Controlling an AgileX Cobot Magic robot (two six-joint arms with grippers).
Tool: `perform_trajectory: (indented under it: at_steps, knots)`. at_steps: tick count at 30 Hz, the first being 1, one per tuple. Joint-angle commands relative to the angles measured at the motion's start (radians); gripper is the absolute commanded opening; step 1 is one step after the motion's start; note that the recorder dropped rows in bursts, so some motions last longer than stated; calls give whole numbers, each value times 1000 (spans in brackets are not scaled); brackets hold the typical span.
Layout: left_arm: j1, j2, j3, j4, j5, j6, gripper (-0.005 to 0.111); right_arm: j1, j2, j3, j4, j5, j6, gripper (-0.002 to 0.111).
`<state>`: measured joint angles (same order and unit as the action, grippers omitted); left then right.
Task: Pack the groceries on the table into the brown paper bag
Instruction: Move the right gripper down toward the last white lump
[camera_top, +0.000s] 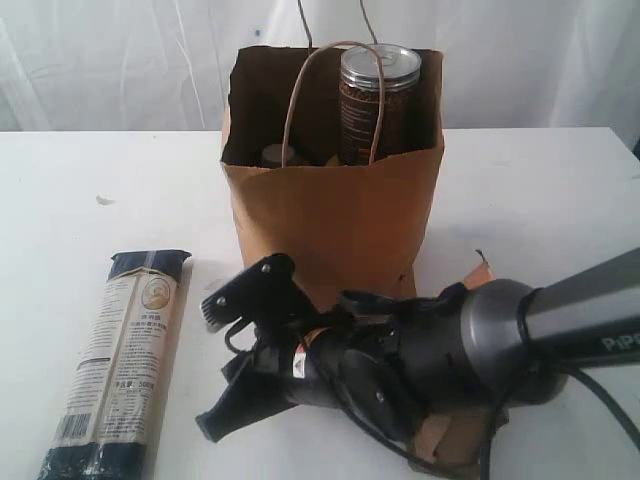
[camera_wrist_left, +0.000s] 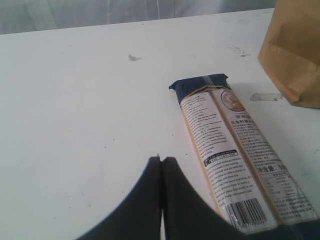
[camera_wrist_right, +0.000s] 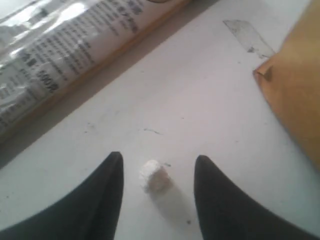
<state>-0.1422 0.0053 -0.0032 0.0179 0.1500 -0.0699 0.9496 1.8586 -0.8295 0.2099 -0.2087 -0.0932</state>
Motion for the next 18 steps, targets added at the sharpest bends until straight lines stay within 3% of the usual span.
perform_trajectory:
  at_steps: [1, 18]
  knots:
    - [-1, -5, 3, -10, 1, 0, 0, -30, 7, -35, -5, 107, 17, 42]
    - [-1, -5, 3, -10, 1, 0, 0, 7, 12, -47, -5, 101, -18, 42]
